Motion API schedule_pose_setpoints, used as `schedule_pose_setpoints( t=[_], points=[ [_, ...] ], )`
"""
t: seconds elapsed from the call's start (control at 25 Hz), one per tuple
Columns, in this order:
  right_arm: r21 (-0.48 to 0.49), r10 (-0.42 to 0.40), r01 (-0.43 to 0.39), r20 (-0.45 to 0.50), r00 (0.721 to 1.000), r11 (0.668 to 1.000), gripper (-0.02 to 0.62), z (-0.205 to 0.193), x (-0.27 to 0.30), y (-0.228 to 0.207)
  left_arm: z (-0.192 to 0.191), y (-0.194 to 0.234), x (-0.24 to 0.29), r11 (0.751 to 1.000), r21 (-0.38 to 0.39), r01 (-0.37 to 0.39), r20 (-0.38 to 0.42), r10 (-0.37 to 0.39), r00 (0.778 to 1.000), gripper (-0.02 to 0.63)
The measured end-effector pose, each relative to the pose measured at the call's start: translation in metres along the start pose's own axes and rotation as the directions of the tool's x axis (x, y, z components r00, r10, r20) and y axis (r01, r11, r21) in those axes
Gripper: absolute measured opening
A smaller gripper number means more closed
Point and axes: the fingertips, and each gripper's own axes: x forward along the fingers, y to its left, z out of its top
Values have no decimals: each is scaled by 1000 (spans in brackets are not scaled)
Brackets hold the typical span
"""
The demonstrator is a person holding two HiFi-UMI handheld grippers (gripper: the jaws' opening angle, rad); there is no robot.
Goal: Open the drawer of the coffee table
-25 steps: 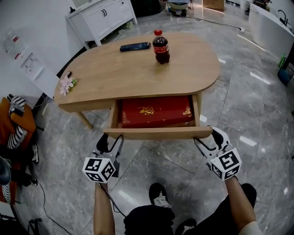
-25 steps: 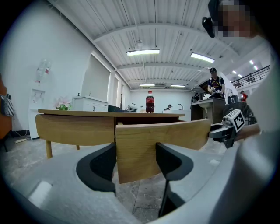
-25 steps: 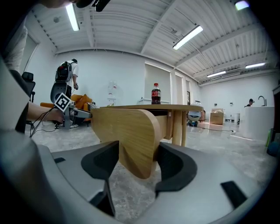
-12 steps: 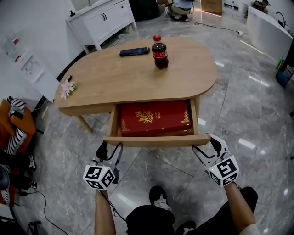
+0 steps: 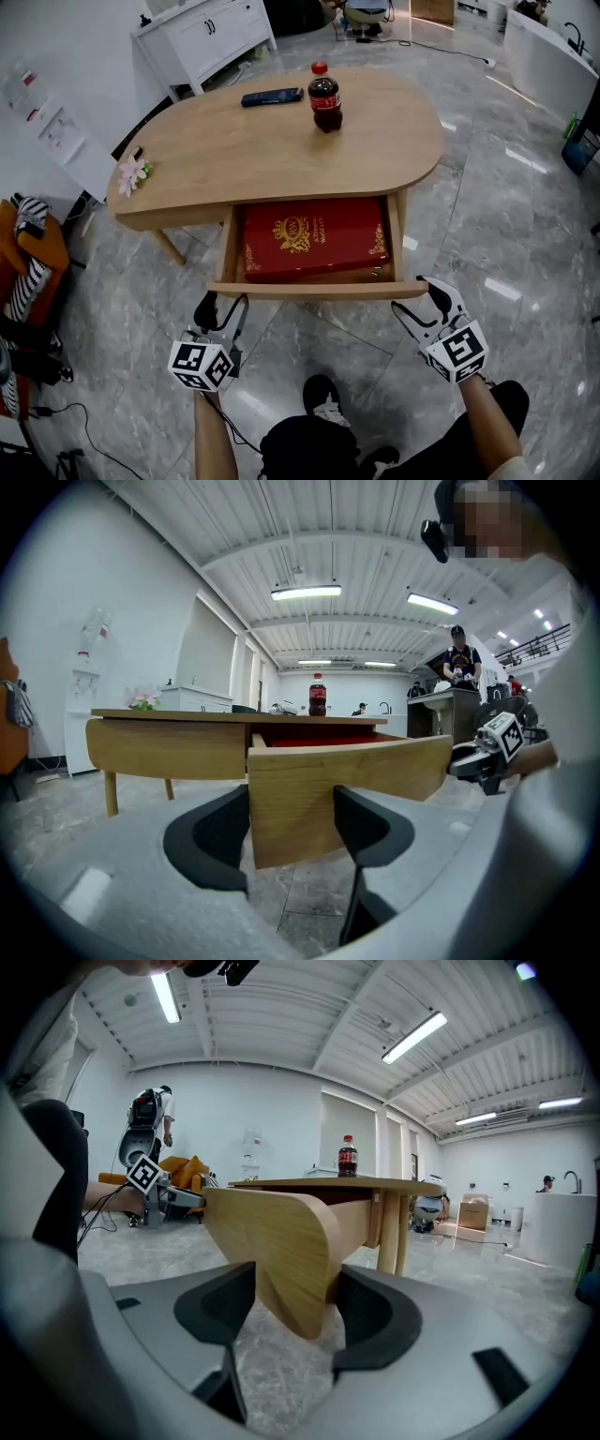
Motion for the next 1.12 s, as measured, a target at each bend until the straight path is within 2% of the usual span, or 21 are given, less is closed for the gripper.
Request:
schedule_pose_setpoints(
  t=[0.36,0.6,0.72,0.8,0.88,1.0,1.12],
  points=[
    [-21,43,-44,-37,998,999,281,-9,6,2,-10,2,4,1000,-9,-3,-9,3,1000,270],
    [-65,174,-173,-1,985,983,273,-9,4,6,-11,3,4,1000,-2,6,0,-6,1000,270],
    [-90,225,-224,-9,974,970,273,-14,1,-9,-12,3,5,1000,-2,14,-13,-14,1000,270],
    [-71,240,-242,-31,970,968,287,-19,-1,-31,-14,3,6,1000,-5,19,-34,-19,999,270],
    [-56,294,-298,-68,953,953,337,-21,1,-39,-16,3,6,1000,-11,21,-63,-22,998,270],
    [-21,357,-363,-133,925,932,334,-23,5,-35,-17,4,5,999,-25,21,-126,-24,992,270],
    [61,317,-311,-200,927,948,333,-28,-4,-45,-15,6,6,998,-56,2,-213,-14,977,270]
  ],
)
